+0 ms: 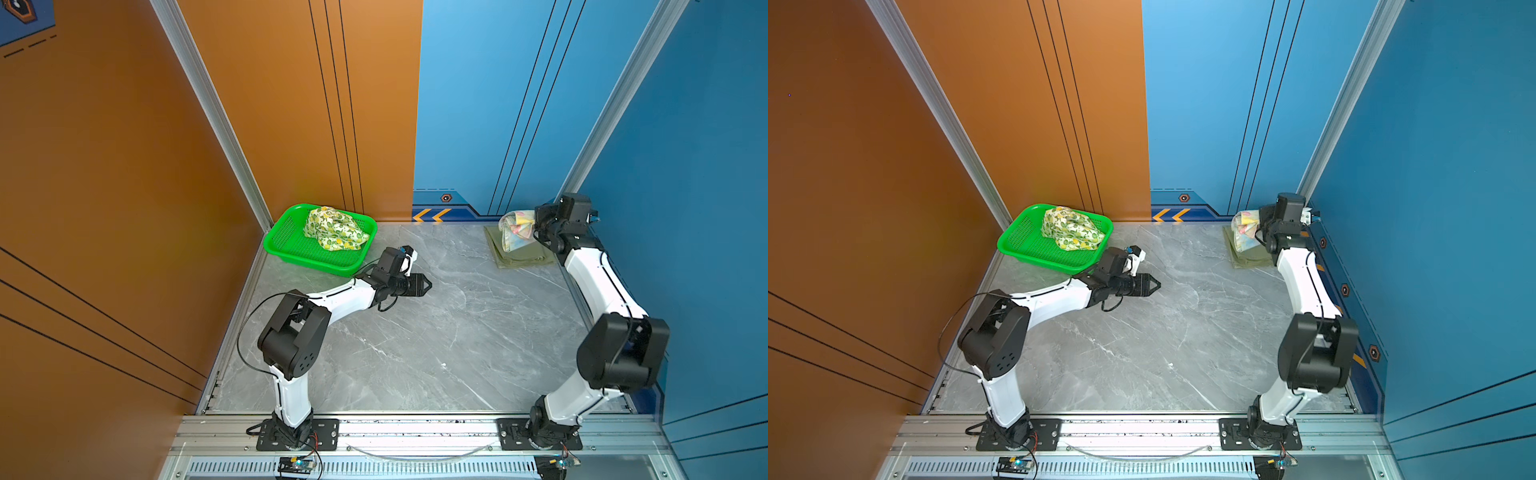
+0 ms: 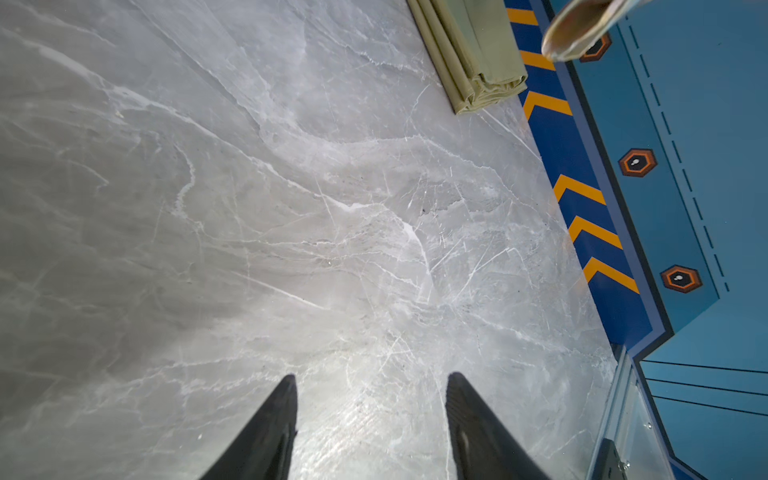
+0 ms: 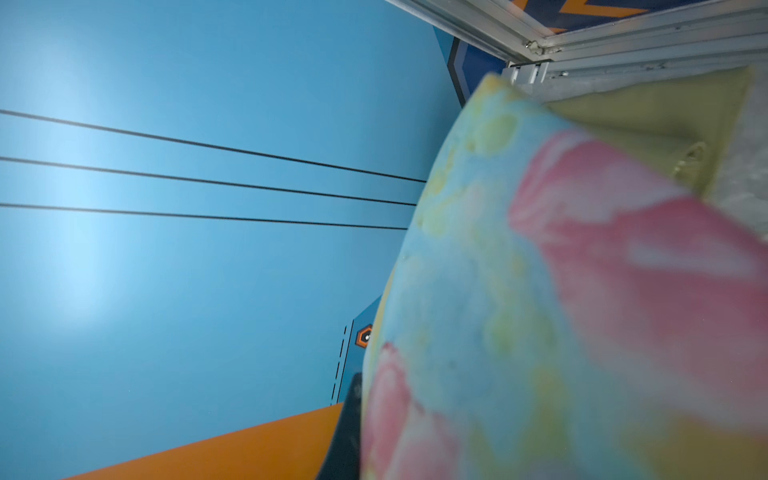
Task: Fold and stack the skirts
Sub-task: 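Carry the floral skirt with the right gripper onto the olive skirt while the left releases, then open the right gripper over the stack while the left gripper moves toward the green basket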
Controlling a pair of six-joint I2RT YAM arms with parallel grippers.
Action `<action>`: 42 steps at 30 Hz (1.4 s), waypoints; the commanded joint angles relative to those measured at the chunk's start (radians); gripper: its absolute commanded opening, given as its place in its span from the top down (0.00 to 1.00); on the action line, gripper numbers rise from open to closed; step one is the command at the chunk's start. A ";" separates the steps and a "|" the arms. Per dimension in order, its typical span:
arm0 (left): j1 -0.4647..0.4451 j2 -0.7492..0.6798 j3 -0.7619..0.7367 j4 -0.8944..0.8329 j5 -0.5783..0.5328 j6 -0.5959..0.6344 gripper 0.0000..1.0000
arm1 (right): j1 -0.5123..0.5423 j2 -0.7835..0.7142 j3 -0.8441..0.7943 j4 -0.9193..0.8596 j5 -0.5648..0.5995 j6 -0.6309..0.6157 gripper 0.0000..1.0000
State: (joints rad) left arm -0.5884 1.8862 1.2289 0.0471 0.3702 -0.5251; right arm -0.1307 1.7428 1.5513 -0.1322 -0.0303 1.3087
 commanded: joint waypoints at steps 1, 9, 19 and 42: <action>-0.003 0.057 0.053 -0.009 0.044 -0.012 0.42 | -0.006 0.173 0.179 0.047 -0.006 0.028 1.00; 0.019 0.150 0.131 -0.013 0.079 -0.024 0.42 | -0.002 0.577 0.704 -0.082 0.044 0.064 1.00; 0.010 0.175 0.115 0.014 0.101 -0.043 0.43 | -0.048 0.505 0.319 -0.043 -0.014 0.092 1.00; -0.056 0.083 0.034 0.064 0.087 -0.067 0.43 | -0.094 0.214 0.151 -0.360 -0.054 -0.223 0.18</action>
State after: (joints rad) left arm -0.6365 2.0171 1.2819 0.1043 0.4438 -0.5930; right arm -0.2375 2.0445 1.7267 -0.4282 -0.1040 1.1889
